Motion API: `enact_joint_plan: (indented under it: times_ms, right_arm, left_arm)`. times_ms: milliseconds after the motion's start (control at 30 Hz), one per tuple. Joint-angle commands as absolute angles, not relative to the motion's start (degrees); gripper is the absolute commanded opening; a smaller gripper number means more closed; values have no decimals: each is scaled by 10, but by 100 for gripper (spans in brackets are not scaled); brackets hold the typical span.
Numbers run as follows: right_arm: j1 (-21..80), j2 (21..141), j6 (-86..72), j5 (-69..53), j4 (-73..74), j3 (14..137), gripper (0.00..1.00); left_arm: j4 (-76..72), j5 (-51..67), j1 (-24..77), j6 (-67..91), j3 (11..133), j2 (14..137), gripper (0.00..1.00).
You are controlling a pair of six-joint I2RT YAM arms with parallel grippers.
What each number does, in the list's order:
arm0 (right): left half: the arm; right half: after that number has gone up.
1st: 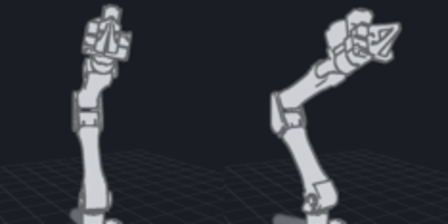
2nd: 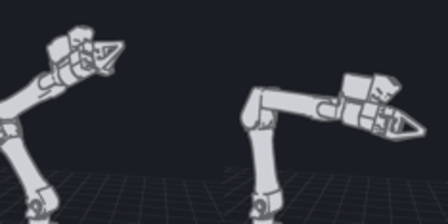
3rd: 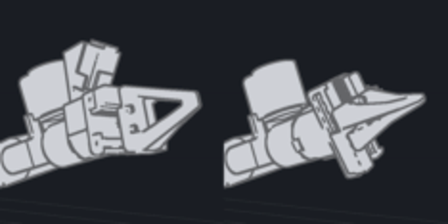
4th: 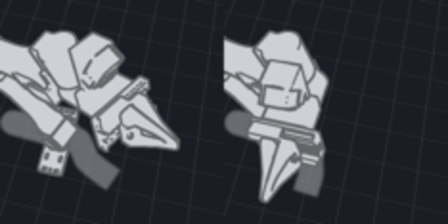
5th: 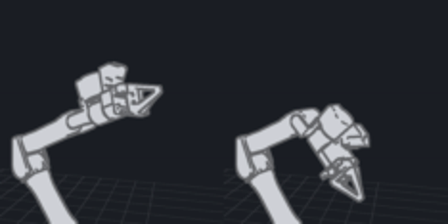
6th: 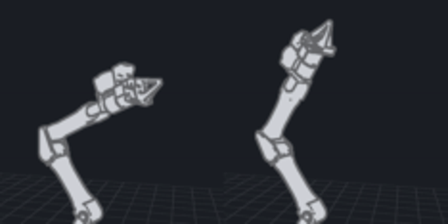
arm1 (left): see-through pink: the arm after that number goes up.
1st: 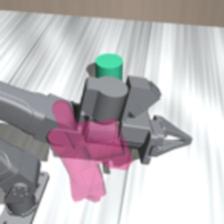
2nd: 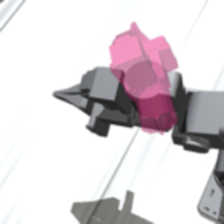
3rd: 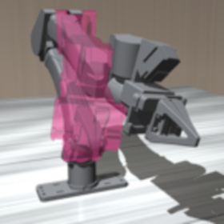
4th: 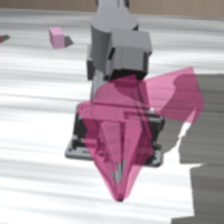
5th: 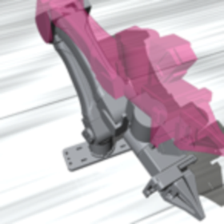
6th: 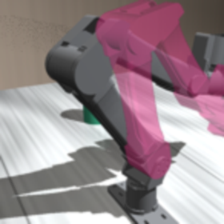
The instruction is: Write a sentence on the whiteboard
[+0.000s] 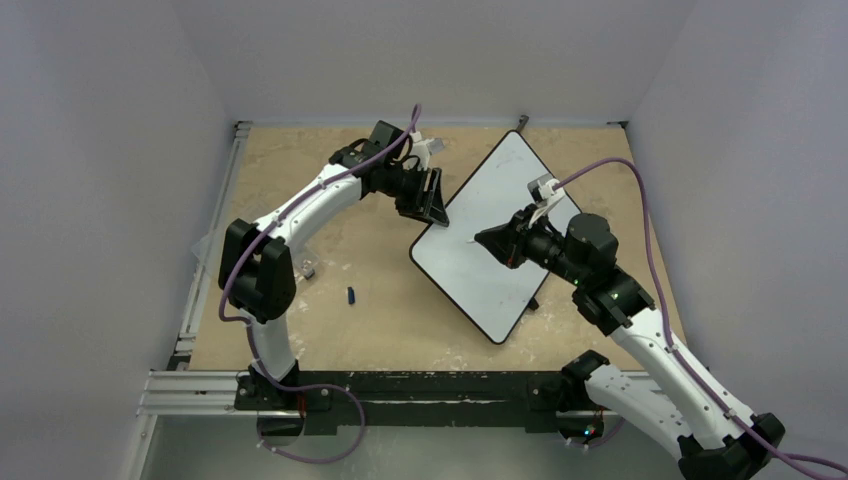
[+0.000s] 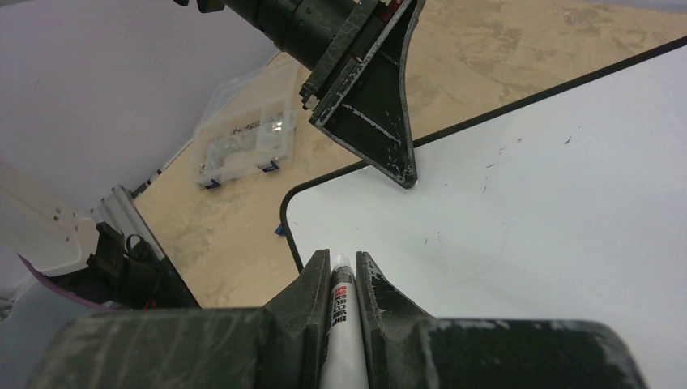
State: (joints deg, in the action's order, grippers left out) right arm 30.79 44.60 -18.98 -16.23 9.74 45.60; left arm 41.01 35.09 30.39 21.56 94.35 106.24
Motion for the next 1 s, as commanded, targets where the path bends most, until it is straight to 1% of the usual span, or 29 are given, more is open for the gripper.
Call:
enact_joint_plan:
  times_ms: [0, 133, 200, 333, 433, 567, 767, 967]
  right_arm:
    - [308, 448, -178, -176, 51, 455, 0]
    - [307, 452, -175, -174, 49, 451, 0]
    - [307, 452, -175, -173, 47, 448, 0]
    - [307, 454, -175, -174, 43, 444, 0]
    - [307, 454, -175, -173, 42, 444, 0]
    - [307, 453, -175, -171, 44, 444, 0]
    - [308, 450, -175, -169, 44, 440, 0]
    - [308, 450, -180, -172, 40, 438, 0]
  left_arm:
    - [363, 428, 304, 242, 948, 1075, 46]
    - [354, 453, 305, 246, 945, 1081, 36]
    - [356, 458, 310, 242, 945, 1082, 28]
    - [417, 404, 325, 185, 983, 1094, 15]
    - [460, 358, 326, 158, 1020, 1111, 1]
    - [513, 335, 322, 121, 1086, 1141, 0]
    - [631, 304, 318, 72, 1229, 1211, 0]
    - [714, 272, 300, 33, 1356, 1254, 0]
